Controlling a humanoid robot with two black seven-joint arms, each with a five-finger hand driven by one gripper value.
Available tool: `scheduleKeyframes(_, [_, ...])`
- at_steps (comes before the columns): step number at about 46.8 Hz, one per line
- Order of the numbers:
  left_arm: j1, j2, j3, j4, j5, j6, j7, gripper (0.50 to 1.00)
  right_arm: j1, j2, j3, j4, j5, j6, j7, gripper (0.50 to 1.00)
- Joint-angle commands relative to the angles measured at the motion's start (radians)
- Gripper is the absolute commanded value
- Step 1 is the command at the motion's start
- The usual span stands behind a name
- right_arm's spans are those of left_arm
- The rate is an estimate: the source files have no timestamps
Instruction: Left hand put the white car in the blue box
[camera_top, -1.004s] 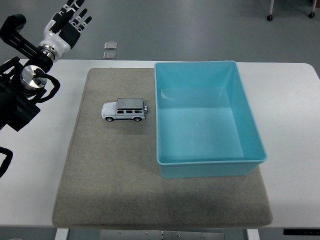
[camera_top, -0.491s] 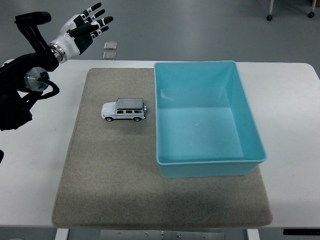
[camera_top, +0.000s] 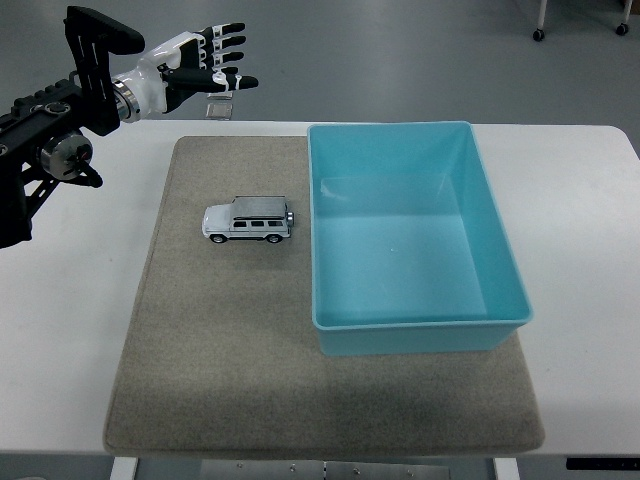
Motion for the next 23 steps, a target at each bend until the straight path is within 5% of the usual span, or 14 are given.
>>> scheduleKeyframes(1, [-0.026, 0.049, 0.082, -0.081, 0.03, -0.002, 0.023, 0.996, 0.0, 0.0, 0.0, 0.0, 0.0, 0.0, 0.0, 0.936])
scheduleKeyframes(10, [-0.092, 0.134, 0.207, -0.188, 0.065, -0.045, 0.036, 0.996, 0.0, 0.0, 0.0, 0.0, 0.0, -0.001, 0.0, 0.936])
scheduleKeyframes(23, [-0.105, 0.23, 0.208, -0.346, 0.425, -0.095, 0.035, 0.996, 0.0, 0.0, 0.0, 0.0, 0.0, 0.0, 0.0, 0.936])
